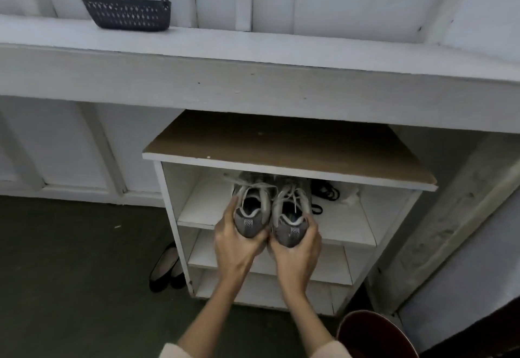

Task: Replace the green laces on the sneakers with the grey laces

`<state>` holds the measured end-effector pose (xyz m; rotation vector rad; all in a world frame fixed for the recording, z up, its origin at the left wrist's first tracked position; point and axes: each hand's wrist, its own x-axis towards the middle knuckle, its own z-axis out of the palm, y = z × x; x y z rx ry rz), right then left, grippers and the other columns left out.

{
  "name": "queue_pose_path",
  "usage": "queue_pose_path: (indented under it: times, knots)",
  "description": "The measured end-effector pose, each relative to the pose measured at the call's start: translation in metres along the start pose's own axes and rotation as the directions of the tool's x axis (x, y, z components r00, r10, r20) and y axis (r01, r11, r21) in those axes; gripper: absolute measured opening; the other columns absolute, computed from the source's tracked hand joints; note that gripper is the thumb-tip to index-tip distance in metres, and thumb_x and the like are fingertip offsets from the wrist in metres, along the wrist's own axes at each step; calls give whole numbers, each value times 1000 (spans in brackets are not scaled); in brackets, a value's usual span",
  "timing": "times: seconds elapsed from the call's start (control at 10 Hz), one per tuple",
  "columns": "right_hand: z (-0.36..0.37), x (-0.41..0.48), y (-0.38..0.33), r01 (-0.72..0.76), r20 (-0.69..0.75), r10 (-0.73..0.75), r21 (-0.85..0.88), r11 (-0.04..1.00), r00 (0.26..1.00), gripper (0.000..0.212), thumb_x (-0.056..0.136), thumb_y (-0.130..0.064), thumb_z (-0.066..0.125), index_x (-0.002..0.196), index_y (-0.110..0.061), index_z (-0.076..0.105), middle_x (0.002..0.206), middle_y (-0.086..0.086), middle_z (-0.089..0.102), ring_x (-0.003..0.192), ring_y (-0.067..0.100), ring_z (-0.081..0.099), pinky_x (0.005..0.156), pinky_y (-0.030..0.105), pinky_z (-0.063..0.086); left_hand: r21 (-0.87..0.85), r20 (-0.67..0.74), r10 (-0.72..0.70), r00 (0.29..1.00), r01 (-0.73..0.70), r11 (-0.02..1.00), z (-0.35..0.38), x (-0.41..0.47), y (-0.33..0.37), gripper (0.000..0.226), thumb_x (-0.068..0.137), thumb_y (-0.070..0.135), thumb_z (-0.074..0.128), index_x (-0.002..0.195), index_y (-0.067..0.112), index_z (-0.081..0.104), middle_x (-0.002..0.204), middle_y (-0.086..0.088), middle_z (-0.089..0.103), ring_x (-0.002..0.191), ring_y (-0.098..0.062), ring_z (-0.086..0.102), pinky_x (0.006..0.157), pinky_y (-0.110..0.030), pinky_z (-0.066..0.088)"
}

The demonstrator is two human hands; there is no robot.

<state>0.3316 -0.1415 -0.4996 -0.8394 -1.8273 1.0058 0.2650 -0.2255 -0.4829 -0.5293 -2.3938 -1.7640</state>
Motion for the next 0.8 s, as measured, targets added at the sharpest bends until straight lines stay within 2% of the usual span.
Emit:
queue_pose_path:
  times: [0.1, 0.2, 0.4, 0.5, 0.6, 0.7, 0.8]
  knots:
    - [29, 40, 22, 42, 31, -43, 36, 998, 999, 92, 66, -30, 86, 142, -25, 35, 134, 10, 48, 123, 27, 46, 97, 45, 47, -40, -27, 6, 1000, -8, 999, 26, 40, -18, 88, 63, 42, 86, 138, 36, 39, 124, 2, 62, 111, -10, 58, 84, -17, 46]
    - [52, 72, 44, 103, 60, -105, 36, 994, 993, 93, 66, -29, 87, 142, -22, 35, 135, 10, 50, 124, 26, 46, 103, 49, 42, -10, -61, 60, 996, -61, 998, 46, 68, -41, 92, 62, 47, 86, 139, 28, 40, 123, 0, 64, 112, -18, 61, 90, -29, 50]
    - [79, 99, 86, 117, 54, -117, 3, 993, 992, 93, 65, -32, 86, 141, -23, 32, 138, 10, 51, 126, 29, 50, 103, 53, 41, 52, -13, 158, 987, -157, 986, 68, 90, -62, 87, 64, 42, 86, 137, 22, 43, 120, -2, 66, 108, -20, 62, 83, -19, 43]
    - [83, 101, 97, 118, 52, -117, -9, 993, 992, 95, 66, -34, 86, 142, -21, 32, 139, 9, 51, 126, 28, 50, 103, 51, 42, 38, -16, 160, 987, -159, 987, 72, 89, -71, 90, 63, 40, 87, 138, 20, 43, 123, -4, 64, 111, -21, 60, 85, -19, 42]
    - [80, 98, 95, 119, 94, -114, -60, 991, 989, 100, 67, -42, 84, 146, -22, 27, 145, 8, 45, 130, 28, 46, 107, 50, 38, 36, 0, 115, 993, -115, 993, 76, 87, -84, 100, 61, 47, 86, 143, 23, 34, 129, -3, 59, 116, -19, 58, 89, -23, 46]
    - [69, 94, 91, 109, 193, -90, -92, 990, 977, 110, 71, -53, 78, 153, -26, 10, 157, 4, 26, 142, 23, 29, 115, 50, 25, 51, 98, -23, 995, 18, 999, 71, 92, -93, 126, 55, 72, 77, 151, 22, 13, 140, -6, 51, 126, -24, 51, 101, -39, 48]
    - [46, 76, 83, -18, 256, 49, -121, 992, 966, 117, 72, -50, 79, 144, -47, -13, 161, 5, 15, 146, 25, 21, 117, 44, 26, 125, 207, -192, 959, 169, 978, 54, 81, -91, 134, 59, 68, 79, 153, 21, -4, 152, -10, 33, 137, -29, 36, 110, -43, 37]
